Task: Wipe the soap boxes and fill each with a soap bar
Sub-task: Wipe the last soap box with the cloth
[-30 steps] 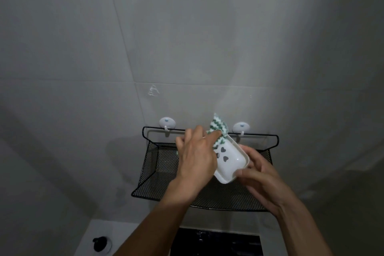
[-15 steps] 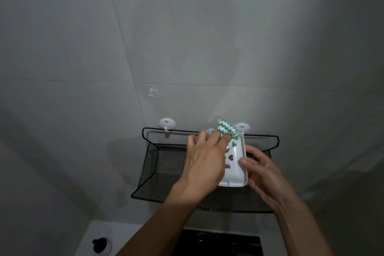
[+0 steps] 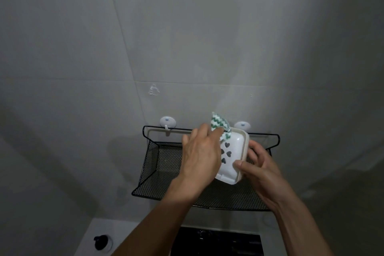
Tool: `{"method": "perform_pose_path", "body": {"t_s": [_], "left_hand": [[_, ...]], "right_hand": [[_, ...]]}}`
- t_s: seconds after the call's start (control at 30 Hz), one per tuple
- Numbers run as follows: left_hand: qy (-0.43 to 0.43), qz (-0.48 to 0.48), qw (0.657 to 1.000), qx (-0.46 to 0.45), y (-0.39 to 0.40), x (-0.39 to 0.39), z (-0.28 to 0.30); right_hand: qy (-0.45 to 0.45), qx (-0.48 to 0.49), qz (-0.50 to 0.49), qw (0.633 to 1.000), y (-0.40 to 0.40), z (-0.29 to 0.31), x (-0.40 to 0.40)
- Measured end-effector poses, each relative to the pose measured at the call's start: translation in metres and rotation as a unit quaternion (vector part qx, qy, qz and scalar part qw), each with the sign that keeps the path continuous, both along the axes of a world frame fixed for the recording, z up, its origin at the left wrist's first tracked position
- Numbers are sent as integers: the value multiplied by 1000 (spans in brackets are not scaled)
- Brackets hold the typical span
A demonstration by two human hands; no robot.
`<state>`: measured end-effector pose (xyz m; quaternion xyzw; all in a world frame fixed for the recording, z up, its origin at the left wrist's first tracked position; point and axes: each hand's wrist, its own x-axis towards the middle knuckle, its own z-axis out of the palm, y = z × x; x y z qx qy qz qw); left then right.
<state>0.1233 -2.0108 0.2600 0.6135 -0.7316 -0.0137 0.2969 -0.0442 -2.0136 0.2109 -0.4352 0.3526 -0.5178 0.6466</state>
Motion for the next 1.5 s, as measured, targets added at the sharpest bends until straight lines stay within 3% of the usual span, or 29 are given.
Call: {"method": "perform_pose_path", "body": {"t_s": [0.23, 0.43, 0.57, 0.73, 0.97, 1.27, 1.5], "left_hand": [[-49, -38, 998, -1, 4, 2, -4], [-63, 4, 998, 4, 5, -2, -2], [-40, 30, 997, 60, 4, 10, -8], [3, 27, 997, 67, 4, 14, -8], [106, -1, 994, 3, 11, -5, 4], [179, -112, 978, 4, 13, -11, 9], [31, -62, 997, 25, 15, 3, -22]], "right_hand": [[16, 124, 13, 992, -3, 4, -4], [-23, 102, -33, 994, -2, 3, 2], [-26, 52, -71, 996, -6, 5, -11], [-27, 59, -69, 996, -5, 1, -7], [-18, 49, -42, 998, -5, 0, 6], [-14, 18, -60, 998, -10, 7, 2], [14, 3, -80, 997, -9, 12, -13]]}}
